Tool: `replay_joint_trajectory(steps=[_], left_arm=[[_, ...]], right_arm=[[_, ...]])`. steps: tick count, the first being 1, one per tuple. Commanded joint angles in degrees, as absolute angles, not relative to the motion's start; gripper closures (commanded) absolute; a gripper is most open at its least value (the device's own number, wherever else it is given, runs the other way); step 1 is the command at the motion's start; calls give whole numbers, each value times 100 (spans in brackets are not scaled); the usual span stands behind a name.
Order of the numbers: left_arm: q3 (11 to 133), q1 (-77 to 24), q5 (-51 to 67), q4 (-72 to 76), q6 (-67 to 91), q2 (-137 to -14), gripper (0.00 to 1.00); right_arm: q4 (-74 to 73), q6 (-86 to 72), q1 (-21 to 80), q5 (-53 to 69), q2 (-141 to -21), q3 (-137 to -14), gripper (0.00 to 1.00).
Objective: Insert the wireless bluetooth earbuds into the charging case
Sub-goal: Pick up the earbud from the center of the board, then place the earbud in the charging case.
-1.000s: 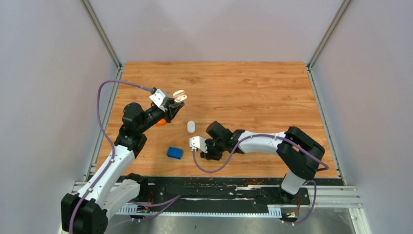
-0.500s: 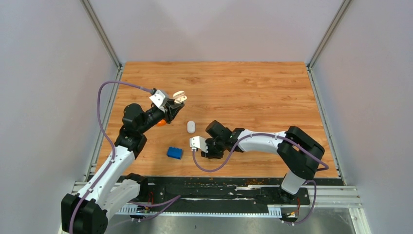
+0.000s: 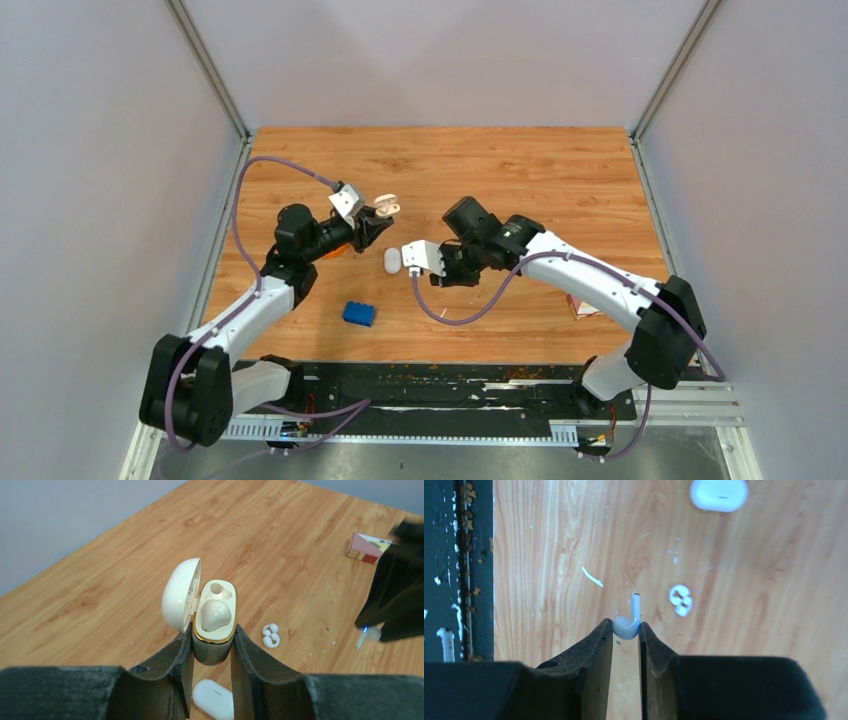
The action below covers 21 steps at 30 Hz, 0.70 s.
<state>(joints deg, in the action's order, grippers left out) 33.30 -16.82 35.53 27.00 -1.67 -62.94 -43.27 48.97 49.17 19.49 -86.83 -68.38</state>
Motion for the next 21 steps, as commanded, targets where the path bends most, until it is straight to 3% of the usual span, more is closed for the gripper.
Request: replay_joint_trajectory(steps=[1,14,21], left_arm=[[3221,-1661,4326,3966,-474,-6875,91],[2789,-2182,5344,4228,-2053,-7640,91],[2724,-2735,5135,4324,-2036,-7640,91]], right_arm=[[-6079,5875,4822,1708,-8435,-7788,89],[-9134,5482,4901,819,-10087,-10841,89],[-9200,5082,4978,720,-10374,-11312,89]])
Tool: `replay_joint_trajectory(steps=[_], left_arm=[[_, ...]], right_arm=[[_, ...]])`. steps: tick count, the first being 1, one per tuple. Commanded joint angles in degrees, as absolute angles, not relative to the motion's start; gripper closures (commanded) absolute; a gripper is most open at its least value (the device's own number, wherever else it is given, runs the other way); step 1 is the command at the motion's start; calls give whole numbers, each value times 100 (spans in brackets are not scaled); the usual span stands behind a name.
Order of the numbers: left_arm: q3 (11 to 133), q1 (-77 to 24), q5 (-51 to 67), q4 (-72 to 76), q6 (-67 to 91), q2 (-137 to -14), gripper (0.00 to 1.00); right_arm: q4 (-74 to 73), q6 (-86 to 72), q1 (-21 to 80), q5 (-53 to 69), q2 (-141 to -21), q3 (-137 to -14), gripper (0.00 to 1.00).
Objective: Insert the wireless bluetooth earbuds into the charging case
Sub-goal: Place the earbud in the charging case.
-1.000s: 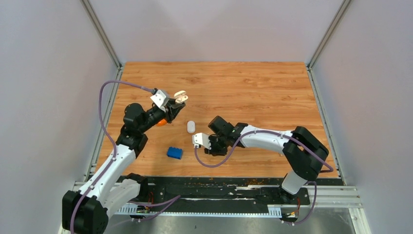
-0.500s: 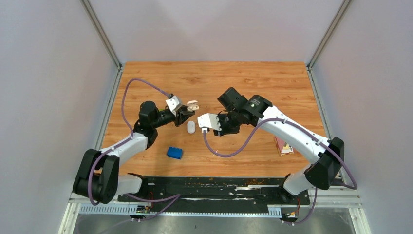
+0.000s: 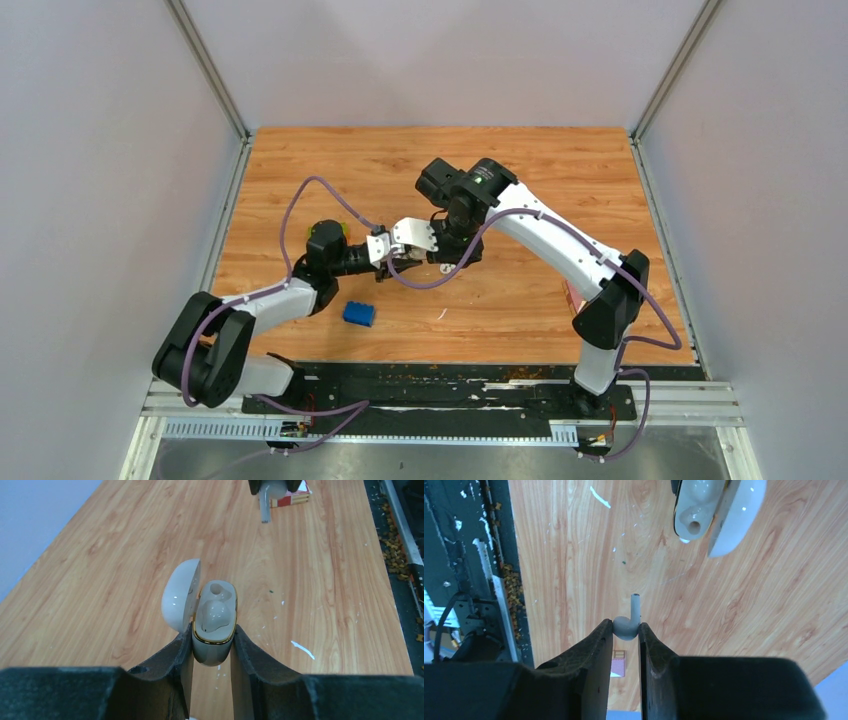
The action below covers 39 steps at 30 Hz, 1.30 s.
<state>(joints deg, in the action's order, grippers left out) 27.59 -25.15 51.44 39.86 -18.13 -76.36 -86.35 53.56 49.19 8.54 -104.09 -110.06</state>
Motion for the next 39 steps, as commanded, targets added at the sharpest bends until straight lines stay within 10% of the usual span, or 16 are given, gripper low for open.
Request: replay_joint_trajectory(steps=[1,39], left_arm=[[2731,-2780,5107,4324,-2028,-7646,91],[1986,-3458,3228,5686,-2096,-7615,91]], right_arm=[[-9202,5028,4981,732,-10397,-11349,89],[-9195,3035,4440,1556,-11501,-12639,89]])
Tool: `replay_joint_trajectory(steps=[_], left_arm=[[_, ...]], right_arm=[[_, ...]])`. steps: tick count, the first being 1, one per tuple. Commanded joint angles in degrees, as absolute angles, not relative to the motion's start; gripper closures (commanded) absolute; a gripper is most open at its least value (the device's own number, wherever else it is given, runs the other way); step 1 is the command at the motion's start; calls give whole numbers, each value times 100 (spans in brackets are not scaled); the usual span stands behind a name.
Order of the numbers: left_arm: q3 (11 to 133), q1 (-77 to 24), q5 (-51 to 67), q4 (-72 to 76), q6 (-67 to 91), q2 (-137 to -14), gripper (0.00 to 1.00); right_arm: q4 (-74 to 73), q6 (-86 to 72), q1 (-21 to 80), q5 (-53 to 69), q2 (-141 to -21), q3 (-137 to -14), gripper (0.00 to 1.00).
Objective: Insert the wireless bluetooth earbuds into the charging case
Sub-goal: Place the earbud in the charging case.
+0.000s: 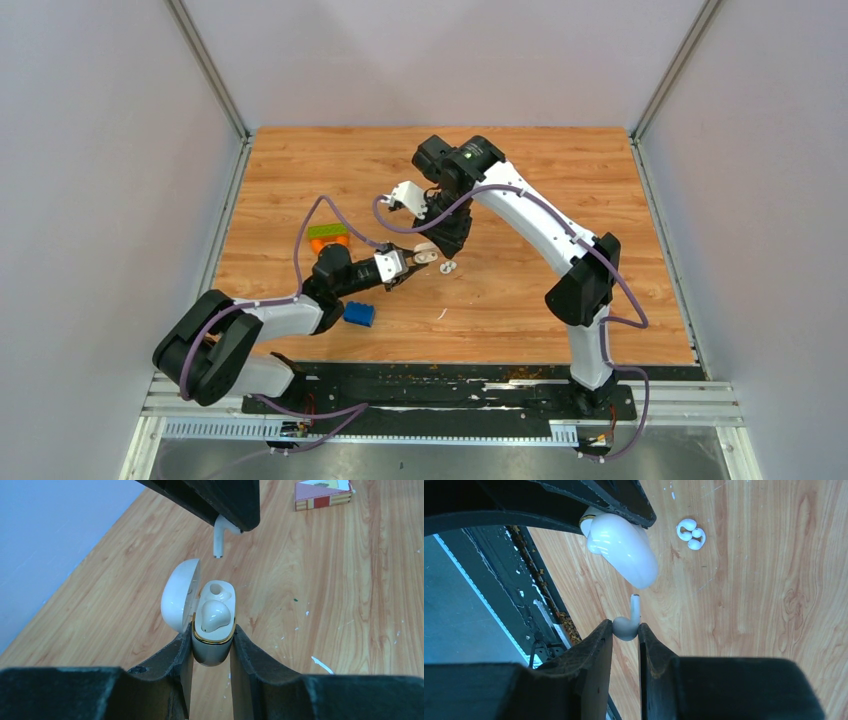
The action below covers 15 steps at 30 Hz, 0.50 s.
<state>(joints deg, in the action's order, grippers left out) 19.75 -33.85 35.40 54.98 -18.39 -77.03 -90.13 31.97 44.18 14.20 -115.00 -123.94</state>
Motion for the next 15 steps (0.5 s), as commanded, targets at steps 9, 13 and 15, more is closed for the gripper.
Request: replay_joint_trajectory(steps=[9,13,15], left_arm=[[1995,-3719,3076,5705,-2308,-7638,91],[2015,-3773,3036,5774,-2259,-7650,92],[2040,-3783,3003,5762,-2253,-7671,92]], right_arm=[[-9171,2983,4448,1566,-11558,-12614,89],[-9181,2963,4450,1582,-11576,-12578,89],[-9181,2963,4454,1567,-11587,-12584,89]])
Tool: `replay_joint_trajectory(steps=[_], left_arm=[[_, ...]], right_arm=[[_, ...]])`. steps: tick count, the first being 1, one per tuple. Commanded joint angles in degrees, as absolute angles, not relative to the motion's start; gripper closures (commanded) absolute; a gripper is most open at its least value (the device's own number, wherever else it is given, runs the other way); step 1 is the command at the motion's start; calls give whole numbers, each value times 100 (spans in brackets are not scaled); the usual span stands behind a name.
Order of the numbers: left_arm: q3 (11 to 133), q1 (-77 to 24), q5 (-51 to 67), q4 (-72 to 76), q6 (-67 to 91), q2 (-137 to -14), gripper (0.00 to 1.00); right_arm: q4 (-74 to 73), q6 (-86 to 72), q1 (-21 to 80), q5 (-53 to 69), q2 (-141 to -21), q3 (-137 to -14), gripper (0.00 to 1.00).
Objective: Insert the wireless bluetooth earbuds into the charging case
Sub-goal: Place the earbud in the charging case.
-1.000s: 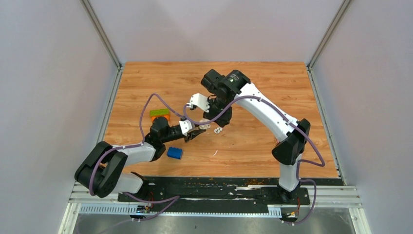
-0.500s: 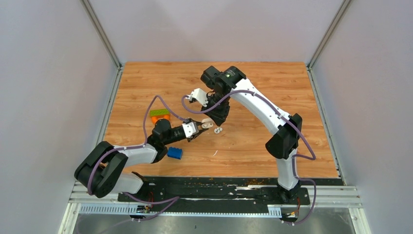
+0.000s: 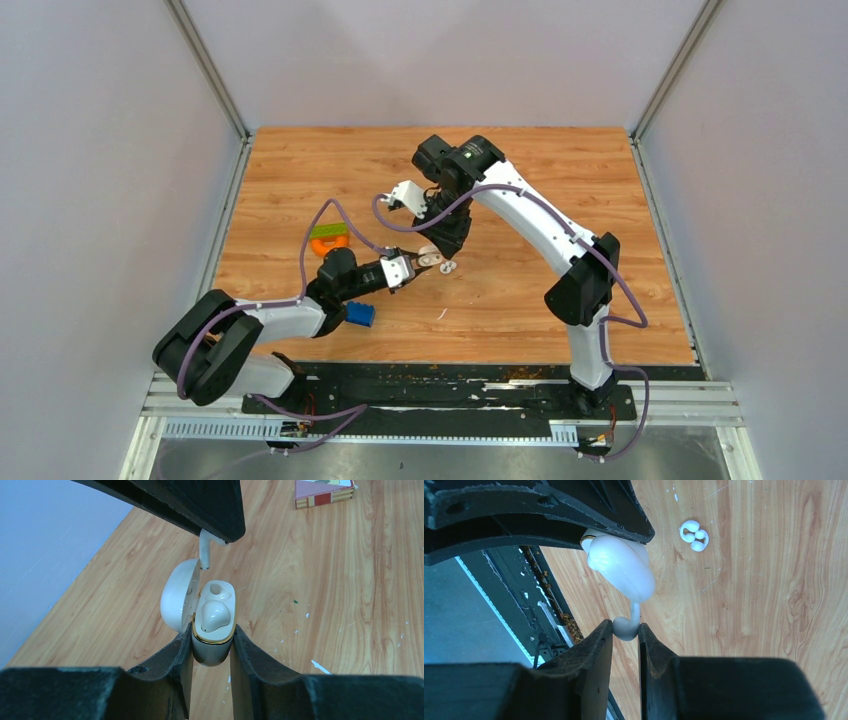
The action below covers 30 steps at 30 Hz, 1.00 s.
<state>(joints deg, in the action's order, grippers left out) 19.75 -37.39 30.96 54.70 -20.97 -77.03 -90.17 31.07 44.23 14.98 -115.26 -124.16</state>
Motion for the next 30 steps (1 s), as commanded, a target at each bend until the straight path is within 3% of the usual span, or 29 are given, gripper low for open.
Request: replay_joint_trajectory(steps=[1,30], left_arm=[[2058,-3789,2996,5746,-2249,-7680,91],[2371,-3876,2821,5912,-1883,-7900,91]], right_arm=[[-9179,2969,4449,1569,-11589,-12586,89],[-9200,2960,4455,1491,-11707,-12595,89]])
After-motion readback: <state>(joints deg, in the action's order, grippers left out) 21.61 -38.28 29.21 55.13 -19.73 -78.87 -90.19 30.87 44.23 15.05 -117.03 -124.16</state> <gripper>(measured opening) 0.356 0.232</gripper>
